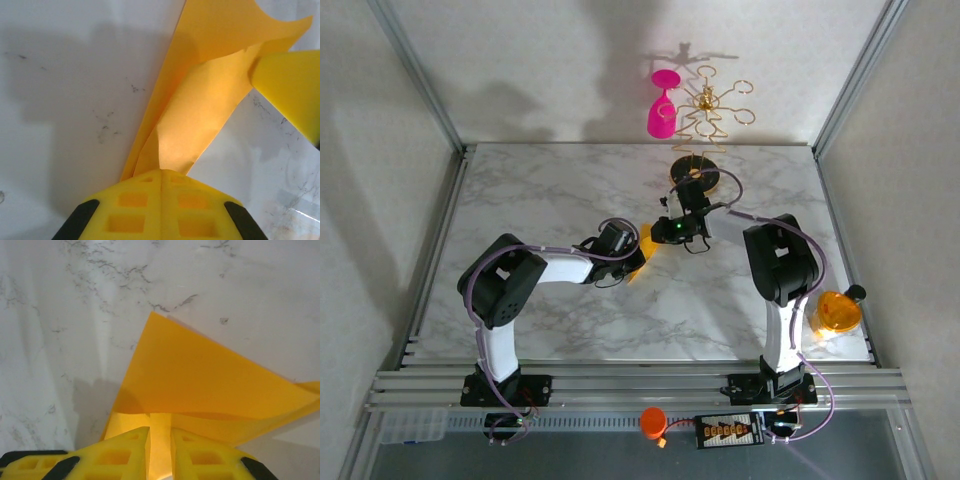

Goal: Fold a paper plane with a square sheet of paper (pick it up from the middle)
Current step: Fold the wing for the fifth time at the center of the table.

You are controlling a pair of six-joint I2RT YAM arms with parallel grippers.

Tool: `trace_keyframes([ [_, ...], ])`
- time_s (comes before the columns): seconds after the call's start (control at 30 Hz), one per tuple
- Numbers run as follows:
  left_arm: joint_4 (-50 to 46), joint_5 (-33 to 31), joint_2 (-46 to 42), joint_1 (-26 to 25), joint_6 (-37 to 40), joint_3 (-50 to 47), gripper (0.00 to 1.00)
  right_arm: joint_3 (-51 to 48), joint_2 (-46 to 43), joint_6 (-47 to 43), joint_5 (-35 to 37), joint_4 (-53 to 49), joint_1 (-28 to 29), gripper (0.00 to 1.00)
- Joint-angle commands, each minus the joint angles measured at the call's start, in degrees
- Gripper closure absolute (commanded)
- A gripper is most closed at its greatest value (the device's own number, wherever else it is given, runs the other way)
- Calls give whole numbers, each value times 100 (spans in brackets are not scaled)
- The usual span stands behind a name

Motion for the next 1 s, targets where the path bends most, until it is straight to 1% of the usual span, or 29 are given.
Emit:
trace_keyframes([
  [0.0, -635, -176, 106, 58, 77, -186, 100, 240, 269, -125, 158, -80, -50, 81],
  [0.17, -698, -98, 107, 61, 164, -194, 100, 311, 382, -93, 195, -79, -59, 81],
  [0.47, -917, -21, -34, 102, 583, -164, 100, 262, 607, 151, 784, -577, -66, 81],
  [0.6, -619, 410, -244, 102, 889, 64, 100, 57, 638, 264, 783, -611, -58, 82],
  [0.7, -379, 652, -323, 102, 915, 263, 98, -68, 627, 315, 739, -567, -57, 82],
  [0.97, -313, 874, 219, 102, 940, 679, 96, -119, 632, 361, 702, -558, -39, 82],
])
